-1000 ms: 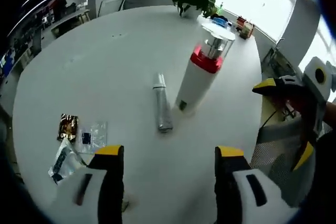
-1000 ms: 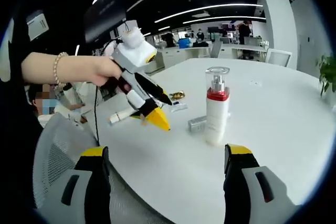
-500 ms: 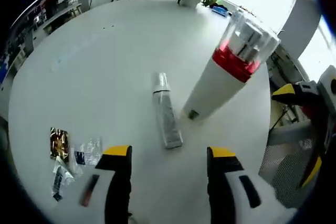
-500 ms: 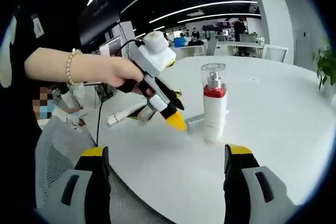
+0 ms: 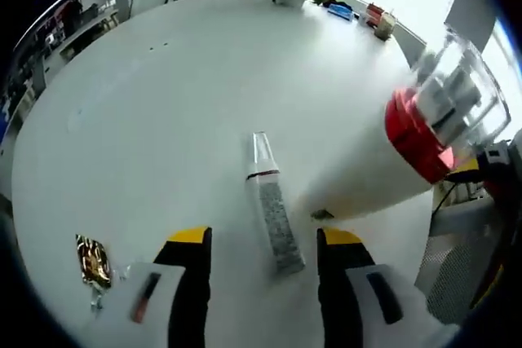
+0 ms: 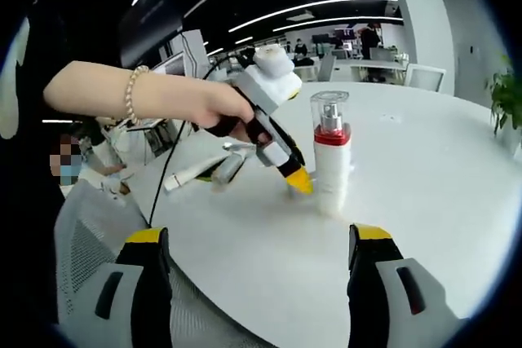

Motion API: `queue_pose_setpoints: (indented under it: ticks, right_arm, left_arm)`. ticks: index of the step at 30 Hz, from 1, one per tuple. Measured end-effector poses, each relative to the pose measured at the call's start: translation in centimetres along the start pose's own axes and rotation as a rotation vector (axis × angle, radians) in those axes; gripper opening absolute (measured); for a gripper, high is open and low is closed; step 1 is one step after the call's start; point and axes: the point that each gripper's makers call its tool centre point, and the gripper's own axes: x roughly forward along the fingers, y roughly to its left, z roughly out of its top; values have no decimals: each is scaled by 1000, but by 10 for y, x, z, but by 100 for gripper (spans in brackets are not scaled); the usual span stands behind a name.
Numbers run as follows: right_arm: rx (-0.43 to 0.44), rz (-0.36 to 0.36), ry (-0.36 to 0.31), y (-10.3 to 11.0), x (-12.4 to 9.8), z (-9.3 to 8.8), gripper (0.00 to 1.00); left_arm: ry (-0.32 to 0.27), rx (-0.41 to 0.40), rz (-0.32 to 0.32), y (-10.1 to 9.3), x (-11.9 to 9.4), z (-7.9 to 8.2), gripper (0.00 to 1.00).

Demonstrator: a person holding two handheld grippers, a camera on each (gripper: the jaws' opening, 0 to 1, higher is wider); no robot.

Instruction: Arrange the skincare products in the storage area until every visible bottle or jar stands upright without overlapping.

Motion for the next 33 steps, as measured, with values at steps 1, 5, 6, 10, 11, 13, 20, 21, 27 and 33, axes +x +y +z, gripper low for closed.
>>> queue_pose_setpoints:
  ticks: [1,5,6,10,11,13,20,21,27,33]
  right_arm:
    - [-1,0,2,0,0,0,90]
    - [0,-3,8,0,1,-1,90]
    - [0,-4,7,-1,1,-1,90]
    - [8,-11,7,-2,1,-1,90]
    - [9,-12,6,-2,0,-1,90]
    - [13,-14,5,-2,0,-1,90]
    - [21,-26,-5,-5,0,0,89]
    - [22,-28,-6,-6,-1,0,89]
    - [31,-38,-12,-8,-1,0,89]
    - [31,-35,-8,-8,-1,-1,89]
  left_arm:
    - [-3,2,3,0,1,2,46]
    - [3,11,17,10,9,8,43]
    - [7,14,19,10,8,9,43]
    - [9,18,26,14,16,12,42]
    - [11,23,28,15,18,12,43]
    - [9,24,33,16,21,15,42]
    - [-4,64,45,22,31,29,40]
    - [-5,75,51,22,32,29,38]
    - [3,124,80,26,35,29,26]
    - [-25,106,68,30,36,34,23]
